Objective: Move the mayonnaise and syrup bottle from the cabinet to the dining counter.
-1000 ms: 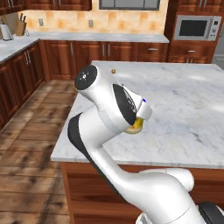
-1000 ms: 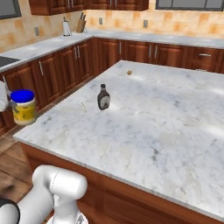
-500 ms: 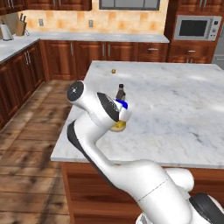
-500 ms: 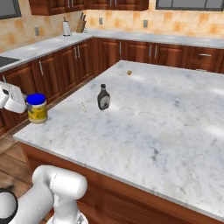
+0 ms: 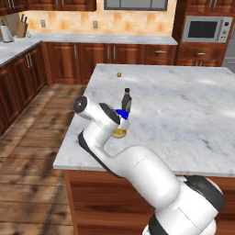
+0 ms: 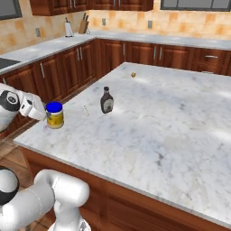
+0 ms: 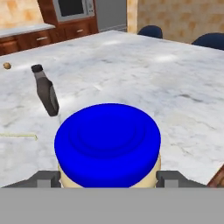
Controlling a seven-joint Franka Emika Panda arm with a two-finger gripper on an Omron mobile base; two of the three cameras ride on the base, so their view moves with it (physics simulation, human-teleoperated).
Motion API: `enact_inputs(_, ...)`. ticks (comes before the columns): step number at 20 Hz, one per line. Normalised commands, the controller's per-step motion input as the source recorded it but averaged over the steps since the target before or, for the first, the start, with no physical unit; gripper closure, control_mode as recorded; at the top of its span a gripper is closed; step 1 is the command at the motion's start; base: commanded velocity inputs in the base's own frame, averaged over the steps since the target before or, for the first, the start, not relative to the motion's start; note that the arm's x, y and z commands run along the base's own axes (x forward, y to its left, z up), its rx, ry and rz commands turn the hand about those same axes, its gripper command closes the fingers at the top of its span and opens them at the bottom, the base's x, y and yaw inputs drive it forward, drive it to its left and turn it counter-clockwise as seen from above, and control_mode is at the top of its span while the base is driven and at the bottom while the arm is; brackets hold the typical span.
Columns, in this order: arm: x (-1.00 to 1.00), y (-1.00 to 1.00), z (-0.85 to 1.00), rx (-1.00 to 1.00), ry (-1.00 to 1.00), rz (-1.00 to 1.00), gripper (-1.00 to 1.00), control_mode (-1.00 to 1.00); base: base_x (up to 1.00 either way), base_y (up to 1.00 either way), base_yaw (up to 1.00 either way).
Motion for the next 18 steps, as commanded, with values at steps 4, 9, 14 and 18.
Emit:
enact_inputs(4,0.60,0.00,-0.55,0.00,0.00,-0.05,1.00,-1.00,0.00,0.00,0.00)
enact_inputs(9,0.51,0.00,-0.50,0.00,-0.01,-0.05,1.00,-1.00,0.00,0.00,0.00)
enact_inputs(14,0.40,0.00,-0.42,0.00,-0.03,-0.05,1.00,-1.00,0.00,0.00,0.00)
enact_inputs(18,0.41,0.00,-0.36,0.00,-0.04,-0.05,1.00,-1.00,0.00,0.00,0.00)
